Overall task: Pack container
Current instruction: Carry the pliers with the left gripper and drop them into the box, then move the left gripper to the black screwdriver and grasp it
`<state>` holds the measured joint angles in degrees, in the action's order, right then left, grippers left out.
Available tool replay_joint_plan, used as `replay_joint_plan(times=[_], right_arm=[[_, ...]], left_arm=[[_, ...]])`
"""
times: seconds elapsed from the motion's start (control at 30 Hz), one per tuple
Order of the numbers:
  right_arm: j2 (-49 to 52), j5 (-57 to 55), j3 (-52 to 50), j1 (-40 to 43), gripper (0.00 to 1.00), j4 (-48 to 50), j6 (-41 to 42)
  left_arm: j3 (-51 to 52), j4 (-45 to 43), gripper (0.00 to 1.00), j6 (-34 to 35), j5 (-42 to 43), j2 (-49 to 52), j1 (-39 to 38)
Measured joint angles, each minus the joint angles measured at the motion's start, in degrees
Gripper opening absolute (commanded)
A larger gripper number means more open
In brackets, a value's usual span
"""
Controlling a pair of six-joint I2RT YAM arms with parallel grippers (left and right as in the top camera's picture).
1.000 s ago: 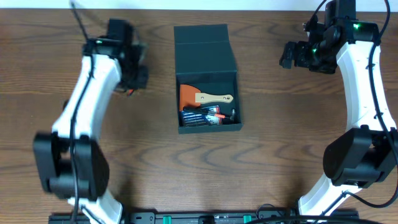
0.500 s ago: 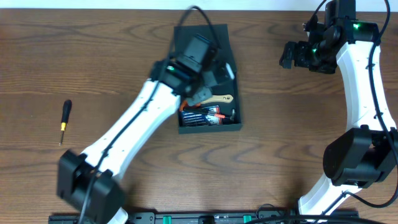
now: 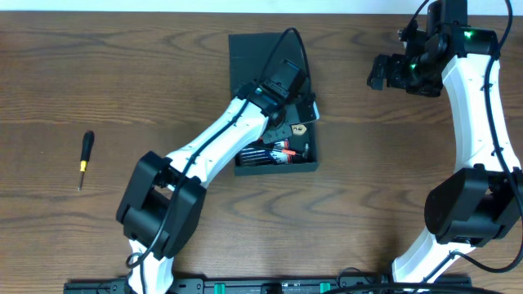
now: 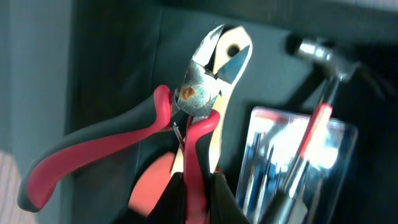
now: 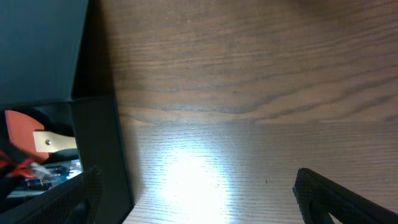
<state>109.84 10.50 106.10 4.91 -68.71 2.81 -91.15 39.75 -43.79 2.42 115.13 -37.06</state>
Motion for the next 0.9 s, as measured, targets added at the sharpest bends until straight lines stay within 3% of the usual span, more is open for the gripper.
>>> replay_joint_plan(times=[0.27,0.3,0.37,0.43,0.53,0.7,0.9], right_arm=[[0.0,0.0,0.0,0.0,0.99,-0.02,-0.02],[0.0,0.0,0.0,0.0,0.99,-0.02,-0.02],[0.0,0.0,0.0,0.0,0.99,-0.04,-0.02],[0.0,0.0,0.0,0.0,0.99,-0.07,-0.02],[0.0,0.0,0.0,0.0,0.99,-0.09,0.0],[0.0,0.0,0.0,0.0,0.99,-0.44,-0.02],[0.0,0.0,0.0,0.0,0.99,-1.2,-0.02]], left_arm=[[0.0,-1.2,0.08,0.0,0.63,1.84,-1.07],[0.0,-1.22,0.14,-0.02,0.63,1.99,-1.07],[0.0,-1.33,0.17,-0.35,0.63,2.23,-1.07],[0.0,-1.49,0.4,-0.46,0.59,2.21,-1.09],[0.0,-1.64,0.47,0.79,-0.33,2.19,-1.16],[0.0,-1.6,0.49,3.37,-5.64,-0.83,-1.2],[-0.04,0.85,0.49,10.34,-15.72,-13.27,1.09]])
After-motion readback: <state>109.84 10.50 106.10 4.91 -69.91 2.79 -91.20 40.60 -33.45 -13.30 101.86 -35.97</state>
